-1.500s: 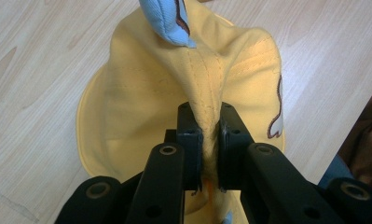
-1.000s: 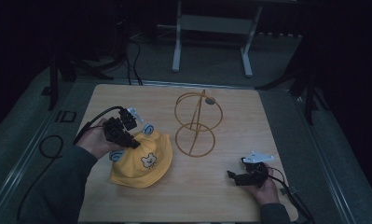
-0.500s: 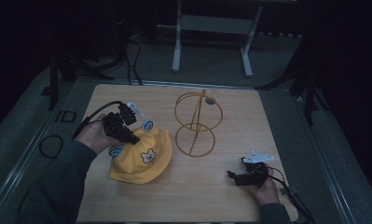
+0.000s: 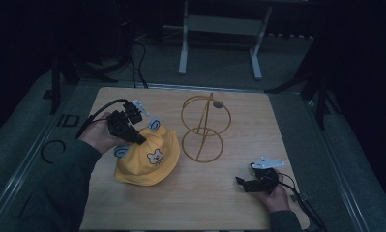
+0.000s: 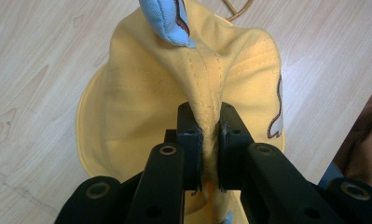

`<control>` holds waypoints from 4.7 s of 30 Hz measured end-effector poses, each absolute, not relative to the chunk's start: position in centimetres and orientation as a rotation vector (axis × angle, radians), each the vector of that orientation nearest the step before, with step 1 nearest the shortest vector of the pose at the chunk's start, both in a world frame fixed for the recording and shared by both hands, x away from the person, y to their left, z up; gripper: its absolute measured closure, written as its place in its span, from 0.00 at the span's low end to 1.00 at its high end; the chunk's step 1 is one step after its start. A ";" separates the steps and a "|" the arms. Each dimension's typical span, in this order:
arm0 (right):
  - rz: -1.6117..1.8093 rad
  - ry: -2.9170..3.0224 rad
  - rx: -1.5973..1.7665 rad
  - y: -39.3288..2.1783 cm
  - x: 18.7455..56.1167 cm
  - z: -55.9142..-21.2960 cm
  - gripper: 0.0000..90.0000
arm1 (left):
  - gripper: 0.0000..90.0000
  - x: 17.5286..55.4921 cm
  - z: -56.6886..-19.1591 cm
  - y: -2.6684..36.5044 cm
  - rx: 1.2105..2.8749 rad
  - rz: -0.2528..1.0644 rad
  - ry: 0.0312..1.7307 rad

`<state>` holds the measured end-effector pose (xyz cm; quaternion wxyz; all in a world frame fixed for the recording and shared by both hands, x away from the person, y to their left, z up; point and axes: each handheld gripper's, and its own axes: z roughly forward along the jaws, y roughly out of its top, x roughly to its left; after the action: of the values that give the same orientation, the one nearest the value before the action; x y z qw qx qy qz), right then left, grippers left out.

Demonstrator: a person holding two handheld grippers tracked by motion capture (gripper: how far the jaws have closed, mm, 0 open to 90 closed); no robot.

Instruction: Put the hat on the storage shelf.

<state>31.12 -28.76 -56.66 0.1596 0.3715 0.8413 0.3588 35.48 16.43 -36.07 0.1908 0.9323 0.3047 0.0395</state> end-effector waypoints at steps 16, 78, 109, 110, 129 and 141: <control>1.025 2.404 1.062 -28.8 31.1 -56.7 0.15 | 0.91 36.2 -35.0 16.5 2.606 0.121 0.856; 1.025 2.404 1.061 -28.8 31.1 -56.7 0.15 | 0.91 37.1 -30.6 19.0 2.440 0.167 0.896; 1.025 2.404 1.063 -28.8 31.1 -56.7 0.15 | 0.91 37.3 -28.6 19.3 2.344 0.220 0.903; 1.025 2.404 1.062 -28.8 31.1 -56.7 0.15 | 0.91 37.3 -28.5 19.3 2.343 0.221 0.901; 1.024 2.405 1.062 -28.8 31.1 -56.7 0.15 | 0.91 37.8 -26.8 19.1 2.294 0.204 0.876; 1.024 2.405 1.061 -28.8 31.1 -56.7 0.15 | 0.91 38.0 -25.6 18.1 2.289 0.224 0.852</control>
<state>31.12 -28.77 -56.66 0.1596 0.3713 0.8416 0.3583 38.02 18.12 -25.64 0.3378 0.8784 0.3269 0.0861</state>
